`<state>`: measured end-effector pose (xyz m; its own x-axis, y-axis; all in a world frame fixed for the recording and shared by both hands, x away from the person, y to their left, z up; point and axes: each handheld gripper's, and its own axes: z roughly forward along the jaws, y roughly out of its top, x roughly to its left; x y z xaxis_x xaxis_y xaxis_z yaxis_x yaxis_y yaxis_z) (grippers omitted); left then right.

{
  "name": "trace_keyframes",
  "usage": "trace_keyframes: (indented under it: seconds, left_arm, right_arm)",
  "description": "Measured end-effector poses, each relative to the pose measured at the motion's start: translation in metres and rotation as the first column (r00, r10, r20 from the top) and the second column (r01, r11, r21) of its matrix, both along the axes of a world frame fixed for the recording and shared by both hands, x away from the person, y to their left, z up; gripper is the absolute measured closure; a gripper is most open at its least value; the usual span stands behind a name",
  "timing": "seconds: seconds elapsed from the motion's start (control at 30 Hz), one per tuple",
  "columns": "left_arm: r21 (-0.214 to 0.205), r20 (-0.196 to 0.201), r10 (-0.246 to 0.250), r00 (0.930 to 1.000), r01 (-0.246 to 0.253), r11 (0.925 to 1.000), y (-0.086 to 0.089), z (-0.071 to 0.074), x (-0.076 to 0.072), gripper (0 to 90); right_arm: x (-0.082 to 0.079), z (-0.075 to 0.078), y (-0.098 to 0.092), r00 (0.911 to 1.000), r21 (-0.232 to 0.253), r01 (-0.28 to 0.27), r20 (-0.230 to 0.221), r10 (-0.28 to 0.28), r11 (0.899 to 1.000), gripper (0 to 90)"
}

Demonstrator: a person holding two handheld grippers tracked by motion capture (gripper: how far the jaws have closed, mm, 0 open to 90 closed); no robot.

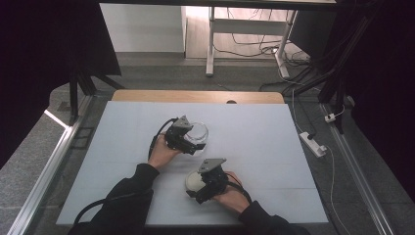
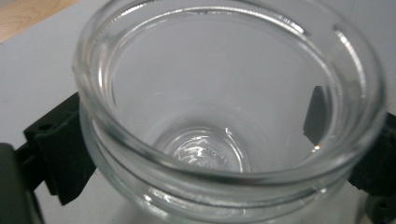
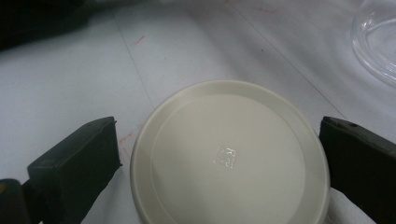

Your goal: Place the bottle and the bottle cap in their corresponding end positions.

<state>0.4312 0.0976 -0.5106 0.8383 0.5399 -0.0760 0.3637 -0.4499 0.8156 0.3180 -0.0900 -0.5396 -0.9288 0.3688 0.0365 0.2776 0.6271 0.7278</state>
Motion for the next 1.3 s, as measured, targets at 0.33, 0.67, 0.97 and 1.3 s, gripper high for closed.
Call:
trace_keyframes:
  seconds: [0.33,0.67,0.97,1.3]
  left_arm:
    - [0.001,-0.018,0.006,0.9998,-0.006,1.0000,0.006,0.007,-0.005,0.0]
    - [-0.012,-0.029,0.021,0.9994,-0.021,0.9997,0.019,0.012,-0.016,0.0]
    - [-0.008,-0.029,0.031,0.9991,-0.031,0.9995,0.026,0.018,-0.027,0.0]
    - [-0.010,-0.032,0.042,0.9986,-0.043,0.9990,0.033,0.022,-0.044,0.0]
  right_arm:
    - [-0.002,0.006,-0.002,1.0000,0.036,0.006,0.006,-0.006,0.999,0.0]
    - [-0.004,0.011,-0.005,0.9999,0.071,0.015,0.006,-0.015,0.997,0.0]
    - [-0.005,0.018,-0.013,0.9992,0.102,0.039,0.009,-0.040,0.994,0.0]
    - [-0.010,0.025,-0.021,0.9983,0.121,0.049,0.025,-0.053,0.991,0.0]
